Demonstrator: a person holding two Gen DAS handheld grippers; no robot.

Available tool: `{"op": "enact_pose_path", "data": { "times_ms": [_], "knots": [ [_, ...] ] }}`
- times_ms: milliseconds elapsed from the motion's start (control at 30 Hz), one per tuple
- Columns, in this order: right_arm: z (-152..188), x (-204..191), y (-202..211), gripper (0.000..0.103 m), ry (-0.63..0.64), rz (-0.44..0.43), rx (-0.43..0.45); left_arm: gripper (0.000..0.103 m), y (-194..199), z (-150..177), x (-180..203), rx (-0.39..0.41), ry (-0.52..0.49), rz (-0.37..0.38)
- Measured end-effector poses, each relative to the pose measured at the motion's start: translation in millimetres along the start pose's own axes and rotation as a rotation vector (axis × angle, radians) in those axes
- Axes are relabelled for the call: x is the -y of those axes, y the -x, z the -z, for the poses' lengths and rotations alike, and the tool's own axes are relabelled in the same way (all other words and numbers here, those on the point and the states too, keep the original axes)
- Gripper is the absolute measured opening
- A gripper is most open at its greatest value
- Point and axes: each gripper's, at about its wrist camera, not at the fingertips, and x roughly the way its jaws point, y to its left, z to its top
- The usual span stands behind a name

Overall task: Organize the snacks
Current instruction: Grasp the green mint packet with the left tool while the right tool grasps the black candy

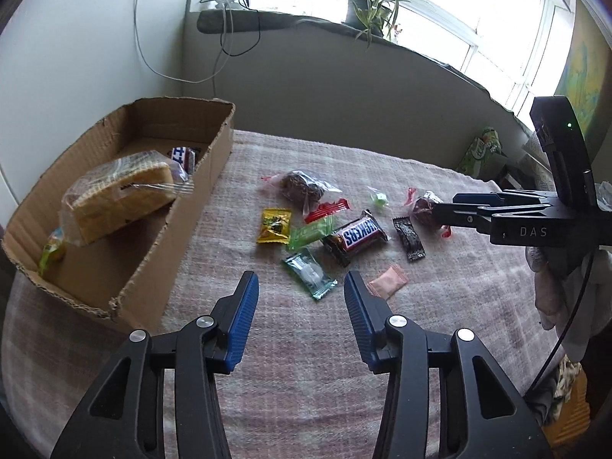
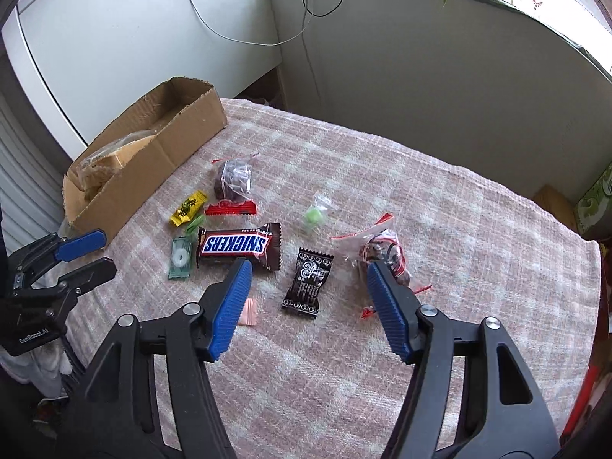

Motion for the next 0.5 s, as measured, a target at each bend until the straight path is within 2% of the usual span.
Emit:
{"op": "enact_pose_path", "data": {
  "times_ms": [133, 500],
  "knots": [
    [8.3, -0.2, -13.8, 0.052, -0.004, -0.022, -0.031, 0.042, -16.1, 0.6, 7.7, -0.04, -0.002, 0.004],
    [11.4, 12.5, -41.4, 0.05, -0.041, -0.03, -0.063, 0.042, -51.3, -5.6, 18.7, -0.104, -0.009, -0.048]
  ]
}}
